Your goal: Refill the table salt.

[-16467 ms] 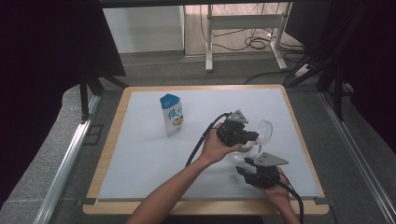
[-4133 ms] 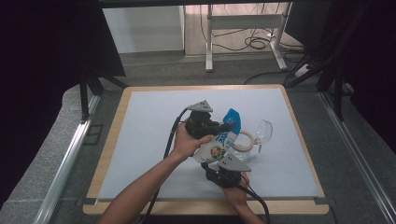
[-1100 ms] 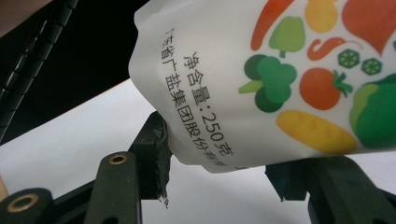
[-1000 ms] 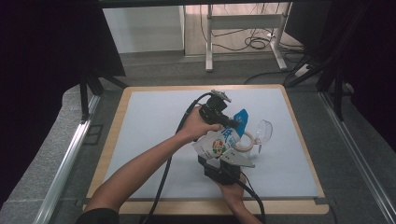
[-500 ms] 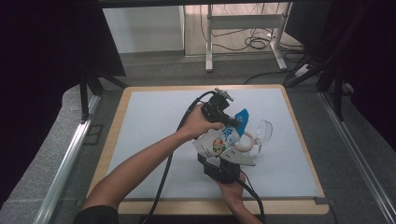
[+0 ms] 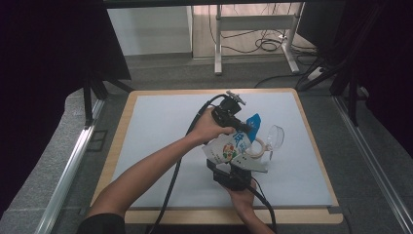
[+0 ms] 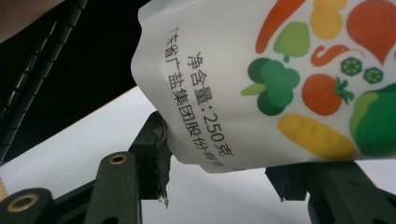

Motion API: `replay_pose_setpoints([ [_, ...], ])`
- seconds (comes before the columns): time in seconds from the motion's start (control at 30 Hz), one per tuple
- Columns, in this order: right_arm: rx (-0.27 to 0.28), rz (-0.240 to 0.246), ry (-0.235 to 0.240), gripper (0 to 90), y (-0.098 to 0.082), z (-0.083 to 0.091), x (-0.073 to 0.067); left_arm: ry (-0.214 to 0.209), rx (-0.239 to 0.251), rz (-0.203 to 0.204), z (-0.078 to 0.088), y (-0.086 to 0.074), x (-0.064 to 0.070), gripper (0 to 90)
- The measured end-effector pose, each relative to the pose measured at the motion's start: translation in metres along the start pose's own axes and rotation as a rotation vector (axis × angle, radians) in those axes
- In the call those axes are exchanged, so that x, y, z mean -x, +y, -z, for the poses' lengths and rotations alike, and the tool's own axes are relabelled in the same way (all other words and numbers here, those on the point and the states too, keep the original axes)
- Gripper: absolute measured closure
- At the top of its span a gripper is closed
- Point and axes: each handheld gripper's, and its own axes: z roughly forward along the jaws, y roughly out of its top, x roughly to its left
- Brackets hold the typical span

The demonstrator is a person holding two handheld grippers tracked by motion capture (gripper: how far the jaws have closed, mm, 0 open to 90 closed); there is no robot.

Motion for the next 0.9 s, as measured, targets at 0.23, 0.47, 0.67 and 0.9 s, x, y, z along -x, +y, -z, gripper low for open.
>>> replay_pose_setpoints([
  [0.23,0.002,0.001,-0.001,47.4,0.0001,-0.0005,0.0001,0.001,-0.001,0.000,0.0001,0.0001,-0.0003,89.9],
  [0.47,0.001,-0.001,0.002,47.4,0.0003,-0.0006,-0.0004,0.005,-0.006,-0.003,0.0003,0.0003,0.0004,89.9],
  [0.67,0.005,-0.012,0.005,47.4,0.0009,-0.0004,-0.0013,0.007,-0.017,-0.009,-0.0002,0.0018,0.0006,89.9],
  [0.9,0.014,-0.021,0.009,47.4,0.0029,0.0008,-0.0018,0.009,-0.025,-0.012,-0.0014,0.0043,0.0017,89.9],
])
